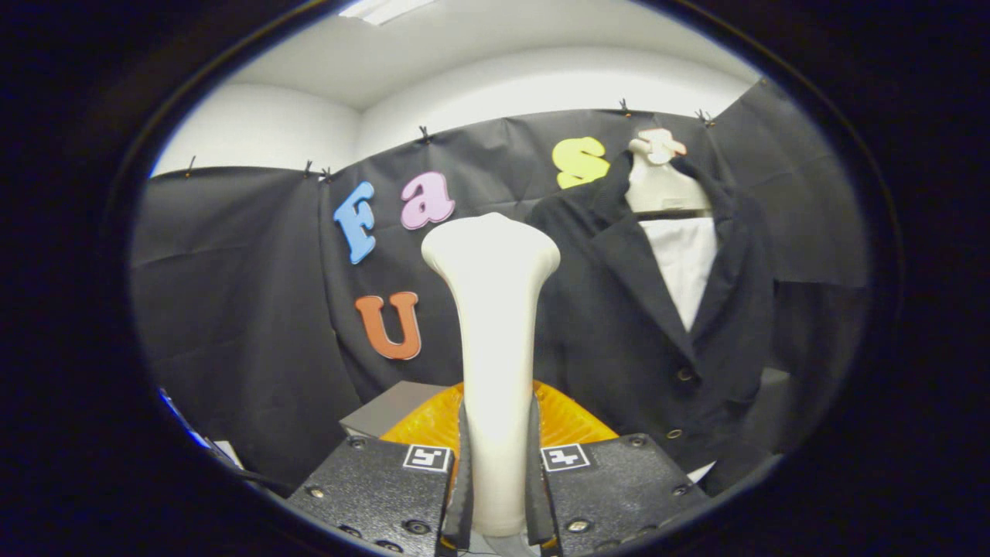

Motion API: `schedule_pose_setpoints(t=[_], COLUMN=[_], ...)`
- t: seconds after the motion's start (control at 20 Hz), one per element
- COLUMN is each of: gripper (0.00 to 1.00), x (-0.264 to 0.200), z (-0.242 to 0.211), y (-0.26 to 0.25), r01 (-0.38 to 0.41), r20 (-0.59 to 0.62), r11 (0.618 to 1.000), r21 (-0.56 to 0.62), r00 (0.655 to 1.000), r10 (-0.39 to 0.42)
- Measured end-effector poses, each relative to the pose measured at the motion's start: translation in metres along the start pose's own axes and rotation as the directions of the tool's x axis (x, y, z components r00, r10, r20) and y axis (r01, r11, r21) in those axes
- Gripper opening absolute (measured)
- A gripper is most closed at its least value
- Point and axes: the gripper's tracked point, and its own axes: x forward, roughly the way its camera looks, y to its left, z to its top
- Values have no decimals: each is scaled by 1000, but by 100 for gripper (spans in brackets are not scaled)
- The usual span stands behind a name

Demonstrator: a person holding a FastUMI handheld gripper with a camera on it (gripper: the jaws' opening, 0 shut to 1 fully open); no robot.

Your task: Iron the clothes twice with a garment steamer, once on the left side and once on the right side.

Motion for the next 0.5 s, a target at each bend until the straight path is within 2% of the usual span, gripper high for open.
schedule_pose_setpoints(t=[0.25,0.5], gripper=[30,29], x=[-12,1], z=[26,38], y=[-53,-81], r01=[72,71], r20=[70,98], r11=[996,994], r21=[-44,-79], r00=[995,993], r10=[-69,-63])
